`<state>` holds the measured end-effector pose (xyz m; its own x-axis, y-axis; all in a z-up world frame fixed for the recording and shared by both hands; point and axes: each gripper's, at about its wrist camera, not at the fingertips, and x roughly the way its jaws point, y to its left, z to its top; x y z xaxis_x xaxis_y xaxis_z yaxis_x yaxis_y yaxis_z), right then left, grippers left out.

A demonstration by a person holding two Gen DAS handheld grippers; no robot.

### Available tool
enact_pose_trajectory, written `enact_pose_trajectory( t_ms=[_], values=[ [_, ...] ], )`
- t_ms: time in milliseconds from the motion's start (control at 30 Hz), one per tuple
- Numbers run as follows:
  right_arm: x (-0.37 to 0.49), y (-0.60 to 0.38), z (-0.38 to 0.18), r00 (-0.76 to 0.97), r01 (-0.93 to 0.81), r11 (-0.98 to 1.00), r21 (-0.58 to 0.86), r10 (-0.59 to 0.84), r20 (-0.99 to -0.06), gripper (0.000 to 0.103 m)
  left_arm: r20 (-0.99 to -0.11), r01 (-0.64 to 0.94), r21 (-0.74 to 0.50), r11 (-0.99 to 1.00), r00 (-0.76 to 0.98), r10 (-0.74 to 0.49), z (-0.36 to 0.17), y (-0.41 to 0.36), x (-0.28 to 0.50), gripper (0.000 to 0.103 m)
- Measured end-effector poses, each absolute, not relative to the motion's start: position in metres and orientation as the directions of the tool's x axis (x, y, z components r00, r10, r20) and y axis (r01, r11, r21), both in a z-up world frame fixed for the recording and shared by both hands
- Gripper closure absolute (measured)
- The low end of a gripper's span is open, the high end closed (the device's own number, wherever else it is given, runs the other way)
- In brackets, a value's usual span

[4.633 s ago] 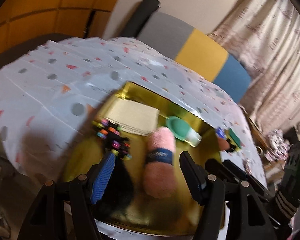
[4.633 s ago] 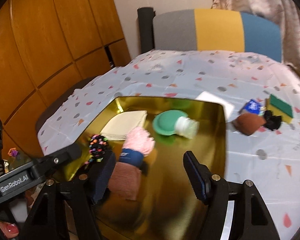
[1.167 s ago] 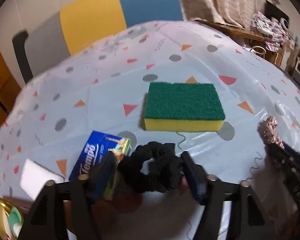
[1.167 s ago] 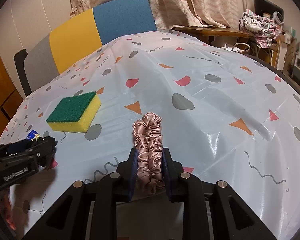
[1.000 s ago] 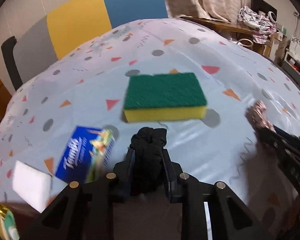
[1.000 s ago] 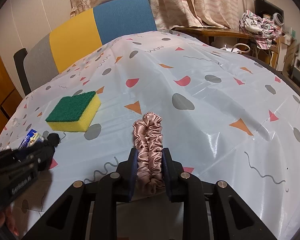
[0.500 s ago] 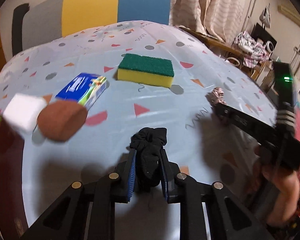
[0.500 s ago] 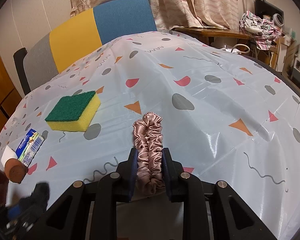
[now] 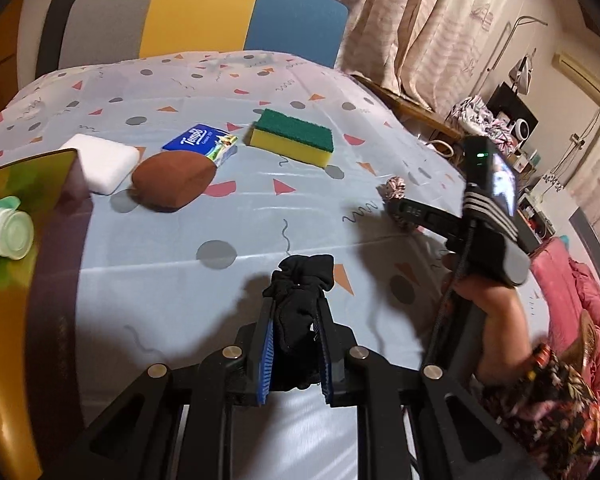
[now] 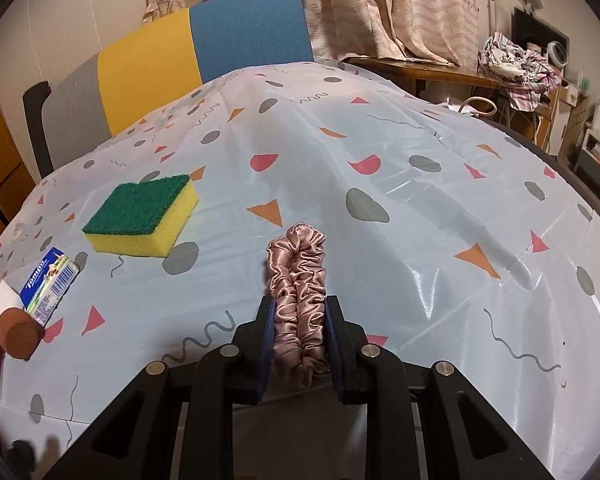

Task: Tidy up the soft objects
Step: 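Place the black scrunchie in the gold tray with the left gripper while the right carries the satin scrunchie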

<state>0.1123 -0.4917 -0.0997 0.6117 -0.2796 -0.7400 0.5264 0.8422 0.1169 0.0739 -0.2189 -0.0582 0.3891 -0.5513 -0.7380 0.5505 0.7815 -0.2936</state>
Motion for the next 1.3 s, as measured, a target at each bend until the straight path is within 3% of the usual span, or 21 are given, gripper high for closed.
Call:
enact_pose_trajectory(
  t_ms=[300, 600, 1033, 1133, 1300],
  values=[
    [0.115, -0.486, -0.099, 0.59, 0.53, 0.846, 0.063, -0.314, -0.744, 0.079, -0.686, 0.58, -0.273, 0.768, 0.442, -0.578, -0.029, -0.183, 0.052, 0.086],
    [0.117, -0.48, -0.098, 0.57, 0.537, 0.844, 0.01, -0.354, -0.742, 0.079, -0.644, 0.479, -0.308, 0.822, 0.531, -0.551, -0.009, -0.116, 0.067, 0.086],
    [0.099, -0.466, -0.076, 0.616, 0.565, 0.824, -0.043, -0.456, -0.642, 0.079, -0.73, 0.258, -0.281, 0.924, 0.568, -0.38, -0.04, -0.038, 0.117, 0.085],
    [0.095, -0.461, -0.071, 0.628, 0.563, 0.825, -0.056, -0.47, -0.62, 0.079, -0.741, 0.235, -0.259, 0.937, 0.574, -0.349, -0.046, -0.03, 0.124, 0.08],
    [0.089, -0.455, -0.065, 0.631, 0.568, 0.82, -0.069, -0.488, -0.603, 0.079, -0.742, 0.246, -0.296, 0.923, 0.55, -0.384, -0.051, -0.024, 0.129, 0.054]
  ],
)
